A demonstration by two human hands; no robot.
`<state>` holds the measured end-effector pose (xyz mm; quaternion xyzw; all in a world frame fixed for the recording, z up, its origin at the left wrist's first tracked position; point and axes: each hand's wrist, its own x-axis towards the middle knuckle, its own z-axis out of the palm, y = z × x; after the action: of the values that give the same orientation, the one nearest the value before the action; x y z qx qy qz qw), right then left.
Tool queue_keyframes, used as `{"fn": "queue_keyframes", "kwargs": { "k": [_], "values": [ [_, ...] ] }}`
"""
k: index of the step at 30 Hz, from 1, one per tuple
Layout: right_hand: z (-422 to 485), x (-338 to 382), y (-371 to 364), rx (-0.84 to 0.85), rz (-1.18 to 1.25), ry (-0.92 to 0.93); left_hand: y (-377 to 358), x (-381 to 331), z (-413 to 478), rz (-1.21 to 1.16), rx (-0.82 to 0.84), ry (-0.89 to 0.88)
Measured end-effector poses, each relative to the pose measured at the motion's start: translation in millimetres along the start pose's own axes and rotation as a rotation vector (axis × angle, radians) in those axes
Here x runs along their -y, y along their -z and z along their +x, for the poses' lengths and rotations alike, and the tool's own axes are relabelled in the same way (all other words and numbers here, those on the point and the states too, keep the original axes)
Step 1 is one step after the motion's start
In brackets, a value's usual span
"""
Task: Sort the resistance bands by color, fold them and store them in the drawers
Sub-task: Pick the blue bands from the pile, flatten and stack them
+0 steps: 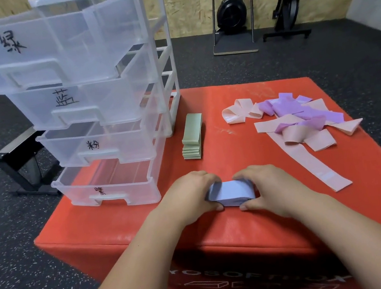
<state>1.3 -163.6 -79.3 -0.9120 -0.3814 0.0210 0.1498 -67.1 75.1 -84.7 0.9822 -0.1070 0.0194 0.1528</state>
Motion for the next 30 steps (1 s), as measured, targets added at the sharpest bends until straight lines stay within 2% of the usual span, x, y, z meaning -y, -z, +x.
{"fn": "queue_keyframes", "kwargs": {
  "k": [4,7,11,14,19,21,23,26,30],
  "values": [
    [2,1,3,0.005,0.009,-0.033,-2,2,-1,-0.042,-0.012,-0.034],
    [0,0,4,0.074,0.054,-0.083,-3,2,0,-0.062,-0.007,-0.037],
    [-1,7,18,0.144,0.242,-0.381,-4,3,2,-0.08,-0.008,-0.036],
    [3,15,18,0.17,0.256,-0.485,-4,2,3,-0.083,-0.01,-0.038],
    [5,34,2,-0.022,0.516,-0.618,-9,4,0,-0.078,-0.04,-0.043],
    [8,43,8,-0.102,0.565,-0.575,-13,3,-5,-0.101,-0.046,-0.023],
    [13,49,23,-0.135,0.558,-0.438,-12,1,-8,-0.25,-0.041,0.019],
    [20,53,57,-0.085,0.545,-0.242,0,-2,-5,-0.546,-0.064,0.078],
    [38,42,93,-0.016,0.575,-0.109,9,-2,9,-0.803,-0.076,0.134]
  ]
}}
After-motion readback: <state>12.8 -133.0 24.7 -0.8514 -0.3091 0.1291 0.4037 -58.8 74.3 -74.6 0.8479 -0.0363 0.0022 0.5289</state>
